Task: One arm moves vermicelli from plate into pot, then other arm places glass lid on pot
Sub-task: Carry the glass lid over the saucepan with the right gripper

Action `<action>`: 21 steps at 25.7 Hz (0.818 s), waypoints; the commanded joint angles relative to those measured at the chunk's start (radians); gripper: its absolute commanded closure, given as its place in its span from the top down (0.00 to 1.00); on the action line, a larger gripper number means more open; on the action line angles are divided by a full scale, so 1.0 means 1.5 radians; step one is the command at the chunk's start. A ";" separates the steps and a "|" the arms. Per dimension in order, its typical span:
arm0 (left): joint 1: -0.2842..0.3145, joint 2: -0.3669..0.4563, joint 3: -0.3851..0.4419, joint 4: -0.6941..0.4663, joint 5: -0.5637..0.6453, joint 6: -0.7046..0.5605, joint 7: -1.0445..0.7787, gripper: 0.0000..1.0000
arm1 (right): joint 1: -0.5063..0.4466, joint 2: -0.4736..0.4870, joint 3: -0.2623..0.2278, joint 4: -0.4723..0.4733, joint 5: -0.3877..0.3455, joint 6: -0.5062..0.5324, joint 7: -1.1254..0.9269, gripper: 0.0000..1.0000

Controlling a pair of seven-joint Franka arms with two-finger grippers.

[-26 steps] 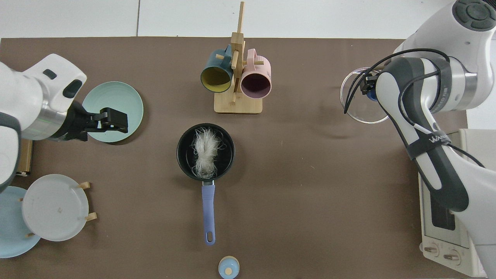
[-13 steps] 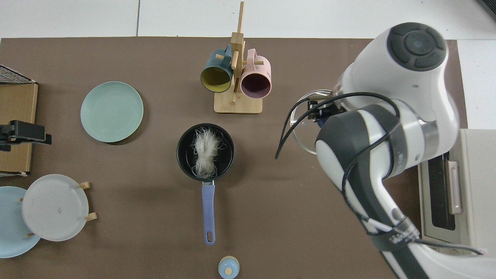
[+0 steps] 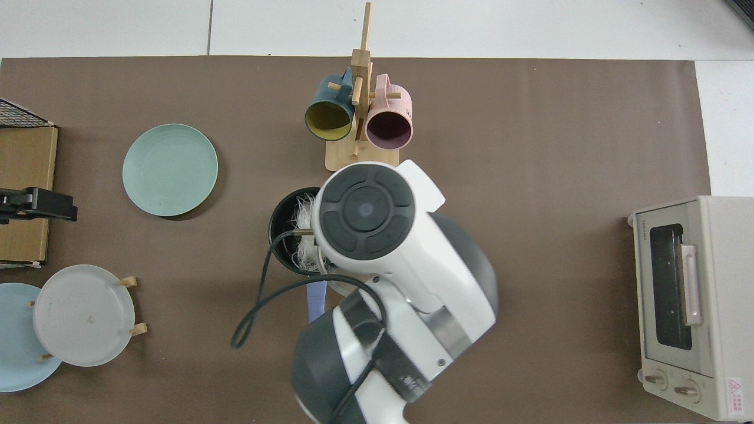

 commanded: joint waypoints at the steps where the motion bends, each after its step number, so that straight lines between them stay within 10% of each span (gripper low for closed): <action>1: -0.052 -0.004 0.028 -0.003 0.038 0.034 -0.010 1.00 | 0.029 0.173 -0.008 0.215 0.006 -0.055 0.066 0.00; 21: -0.035 -0.007 0.028 -0.004 -0.038 0.030 -0.008 1.00 | 0.055 0.307 -0.012 0.330 -0.004 -0.006 0.074 0.00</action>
